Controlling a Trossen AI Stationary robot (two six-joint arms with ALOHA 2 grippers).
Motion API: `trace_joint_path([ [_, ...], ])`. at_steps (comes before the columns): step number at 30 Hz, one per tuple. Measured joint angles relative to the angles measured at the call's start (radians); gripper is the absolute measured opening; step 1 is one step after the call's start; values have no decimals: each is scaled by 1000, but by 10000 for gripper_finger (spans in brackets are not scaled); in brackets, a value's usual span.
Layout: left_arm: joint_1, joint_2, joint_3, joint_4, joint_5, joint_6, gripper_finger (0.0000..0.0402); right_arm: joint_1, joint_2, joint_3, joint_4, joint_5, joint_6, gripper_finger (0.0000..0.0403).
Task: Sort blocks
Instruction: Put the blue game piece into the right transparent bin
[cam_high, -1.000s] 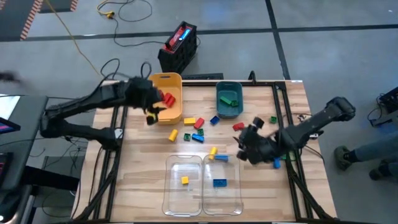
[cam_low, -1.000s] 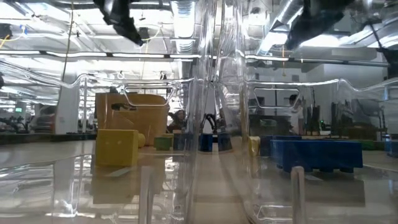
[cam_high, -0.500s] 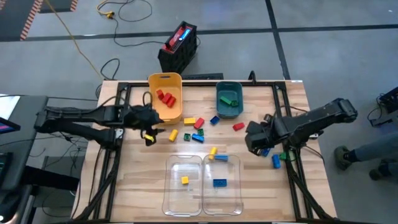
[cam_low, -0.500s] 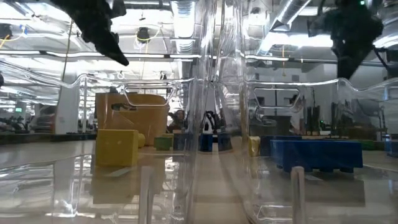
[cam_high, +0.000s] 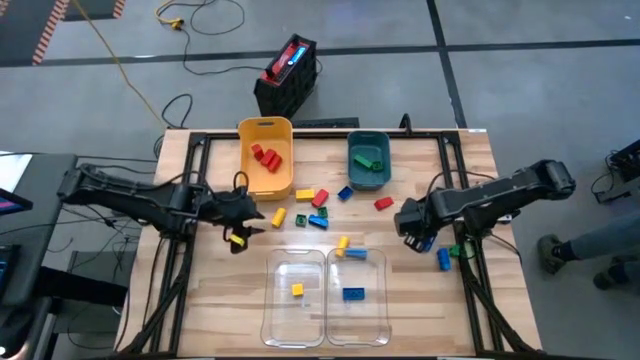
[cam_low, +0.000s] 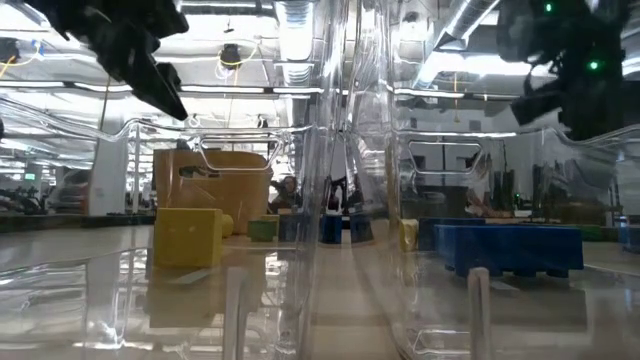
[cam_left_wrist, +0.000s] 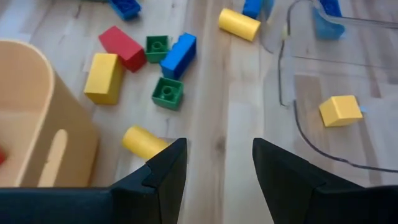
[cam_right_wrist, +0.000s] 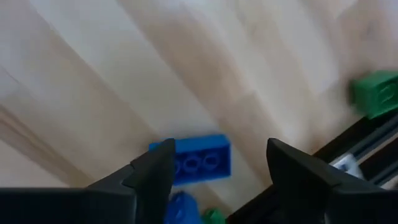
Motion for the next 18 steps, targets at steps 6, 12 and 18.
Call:
trace_joint_path([
  [6,-26,1,0,2,0,7,177,-21,-1,-29,-40,-59,145,298],
  [12,-26,1,0,-4,-3,5,177,24,0,-29,-34,-111,327,310],
  [18,-26,1,0,-4,-3,9,177,82,30,-29,-2,-105,426,311],
])
